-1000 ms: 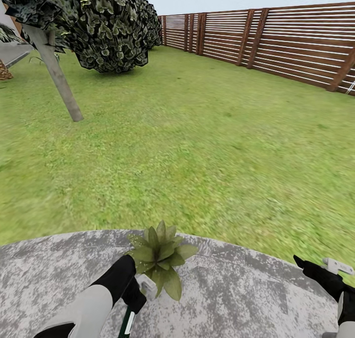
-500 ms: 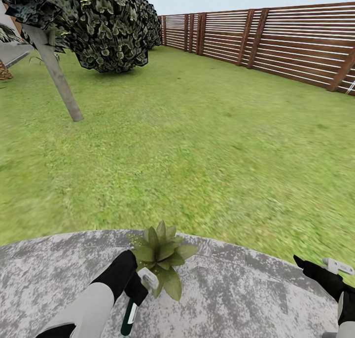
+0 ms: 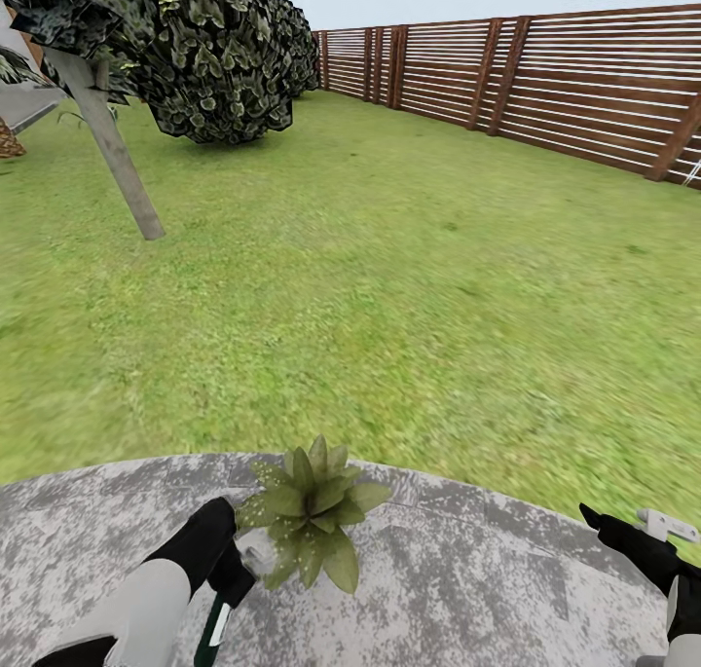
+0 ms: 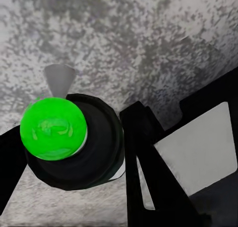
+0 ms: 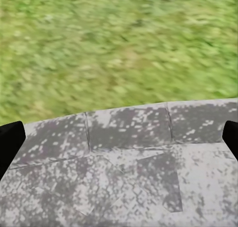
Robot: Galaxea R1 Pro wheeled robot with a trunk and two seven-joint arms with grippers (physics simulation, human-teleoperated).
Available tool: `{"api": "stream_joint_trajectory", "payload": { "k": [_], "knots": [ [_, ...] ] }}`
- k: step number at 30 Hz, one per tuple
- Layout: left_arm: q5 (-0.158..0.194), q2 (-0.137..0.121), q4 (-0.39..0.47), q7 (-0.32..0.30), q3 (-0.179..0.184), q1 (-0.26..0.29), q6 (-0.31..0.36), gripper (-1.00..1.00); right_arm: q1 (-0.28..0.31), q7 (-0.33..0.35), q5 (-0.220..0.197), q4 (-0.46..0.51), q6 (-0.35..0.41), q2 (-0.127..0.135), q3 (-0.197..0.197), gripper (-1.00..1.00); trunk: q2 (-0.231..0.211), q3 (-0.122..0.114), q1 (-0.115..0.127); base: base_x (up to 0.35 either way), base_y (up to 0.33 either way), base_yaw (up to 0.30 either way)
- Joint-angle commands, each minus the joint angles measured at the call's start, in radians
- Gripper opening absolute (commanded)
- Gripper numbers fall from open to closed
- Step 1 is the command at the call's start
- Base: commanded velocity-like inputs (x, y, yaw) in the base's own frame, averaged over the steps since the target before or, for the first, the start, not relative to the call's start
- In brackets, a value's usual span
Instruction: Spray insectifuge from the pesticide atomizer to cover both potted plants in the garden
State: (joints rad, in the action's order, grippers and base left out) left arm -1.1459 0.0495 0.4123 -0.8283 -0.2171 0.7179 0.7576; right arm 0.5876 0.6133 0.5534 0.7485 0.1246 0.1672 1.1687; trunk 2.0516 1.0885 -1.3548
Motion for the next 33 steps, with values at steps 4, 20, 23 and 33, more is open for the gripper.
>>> {"api": "stream_joint_trajectory", "payload": {
  "k": [4, 20, 23, 33],
  "knots": [
    [-0.005, -0.02, -0.005, -0.007, -0.009, 0.001, 0.006, -1.0, 0.001, 0.008, 0.004, 0.002, 0.004, -0.001, 0.005, 1.0, 0.0, 0.001, 0.0, 0.0, 0.0, 0.0],
    [-0.005, -0.022, -0.02, -0.005, -0.008, 0.001, 0.007, -1.0, 0.001, 0.008, 0.005, 0.002, 0.004, 0.0, 0.005, 1.0, 0.0, 0.001, 0.0, 0.0, 0.0, 0.0],
    [-0.005, -0.018, -0.017, -0.006, -0.006, 0.0, 0.009, -1.0, 0.001, 0.008, 0.004, 0.002, 0.004, 0.0, 0.005, 1.0, 0.0, 0.001, 0.0, 0.0, 0.0, 0.0],
    [-0.005, 0.046, -0.011, -0.008, -0.004, 0.002, 0.014, -1.0, 0.001, 0.008, 0.004, 0.002, 0.004, -0.001, 0.005, 1.0, -0.035, -0.015, 0.019, 0.0, 0.0, 0.0]
  ]
}}
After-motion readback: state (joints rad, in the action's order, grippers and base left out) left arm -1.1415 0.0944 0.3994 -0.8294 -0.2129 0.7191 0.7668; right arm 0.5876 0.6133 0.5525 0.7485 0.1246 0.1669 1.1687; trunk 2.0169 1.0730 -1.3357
